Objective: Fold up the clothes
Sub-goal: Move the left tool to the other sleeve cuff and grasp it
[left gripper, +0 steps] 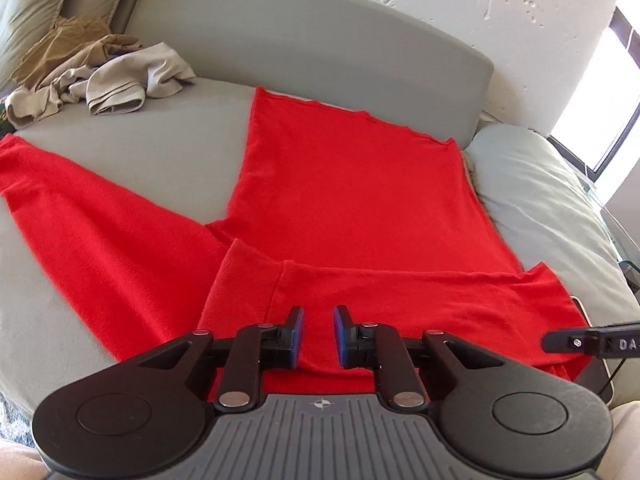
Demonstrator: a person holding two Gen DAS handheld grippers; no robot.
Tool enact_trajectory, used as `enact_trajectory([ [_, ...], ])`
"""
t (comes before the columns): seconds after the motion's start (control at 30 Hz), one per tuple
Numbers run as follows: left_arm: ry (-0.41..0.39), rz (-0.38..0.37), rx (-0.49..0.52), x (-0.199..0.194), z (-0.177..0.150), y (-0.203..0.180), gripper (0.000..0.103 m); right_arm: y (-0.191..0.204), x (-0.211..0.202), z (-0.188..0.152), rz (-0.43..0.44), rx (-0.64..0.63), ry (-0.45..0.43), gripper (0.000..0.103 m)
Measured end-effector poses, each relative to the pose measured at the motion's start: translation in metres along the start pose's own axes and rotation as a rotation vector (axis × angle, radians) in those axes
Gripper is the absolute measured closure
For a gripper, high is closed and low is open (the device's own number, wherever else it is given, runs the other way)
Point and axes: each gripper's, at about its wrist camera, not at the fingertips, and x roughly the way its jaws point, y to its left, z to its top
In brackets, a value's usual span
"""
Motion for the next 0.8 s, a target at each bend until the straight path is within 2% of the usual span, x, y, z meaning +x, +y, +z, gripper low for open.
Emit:
enact_trajectory([
  [0.1, 0.059, -0.045, 0.044, 0.014, -0.006, -0.009, 0.087, 0.023, 0.015, 0.011, 0.054, 0.019, -0.042, 0.071],
  [0.17, 0.101, -0.023, 0.059, 0.022, -0.015, -0.009, 0.087, 0.044, 0.031, 0.011, 0.038, -0.041, -0.049, 0.07],
  [0.23, 0.106, -0.005, 0.061, 0.018, -0.019, -0.007, 0.085, 0.055, 0.046, 0.008, -0.009, -0.094, -0.01, 0.064],
  [0.33, 0.172, -0.002, 0.018, -0.004, -0.018, 0.001, 0.085, 0.057, 0.038, -0.004, -0.04, -0.121, 0.055, 0.06],
  [0.4, 0.152, -0.033, -0.019, -0.026, -0.018, 0.015, 0.085, 0.052, 0.019, -0.012, -0.035, -0.094, 0.094, 0.054],
  [0.47, 0.058, -0.046, -0.077, -0.051, -0.014, 0.039, 0.072, 0.047, -0.003, -0.018, -0.006, -0.062, 0.101, 0.053],
  [0.5, 0.006, -0.051, -0.108, -0.063, -0.012, 0.053, 0.061, 0.046, -0.017, -0.022, 0.039, -0.046, 0.055, 0.051],
  [0.57, -0.096, -0.043, -0.258, -0.083, -0.003, 0.095, 0.059, 0.045, -0.044, -0.028, 0.13, -0.003, -0.058, 0.031],
  [0.63, -0.187, -0.016, -0.461, -0.094, 0.0, 0.145, 0.059, 0.047, -0.063, -0.031, 0.194, 0.048, -0.162, 0.02],
  [0.7, -0.239, 0.027, -0.654, -0.09, -0.001, 0.193, 0.061, 0.053, -0.075, -0.032, 0.232, 0.09, -0.245, 0.02],
  [0.77, -0.274, 0.061, -0.825, -0.082, -0.003, 0.236, 0.065, 0.061, -0.073, -0.027, 0.275, 0.124, -0.267, 0.02],
  [0.8, -0.279, 0.052, -0.883, -0.074, -0.004, 0.253, 0.068, 0.064, -0.072, -0.025, 0.3, 0.143, -0.269, 0.02],
])
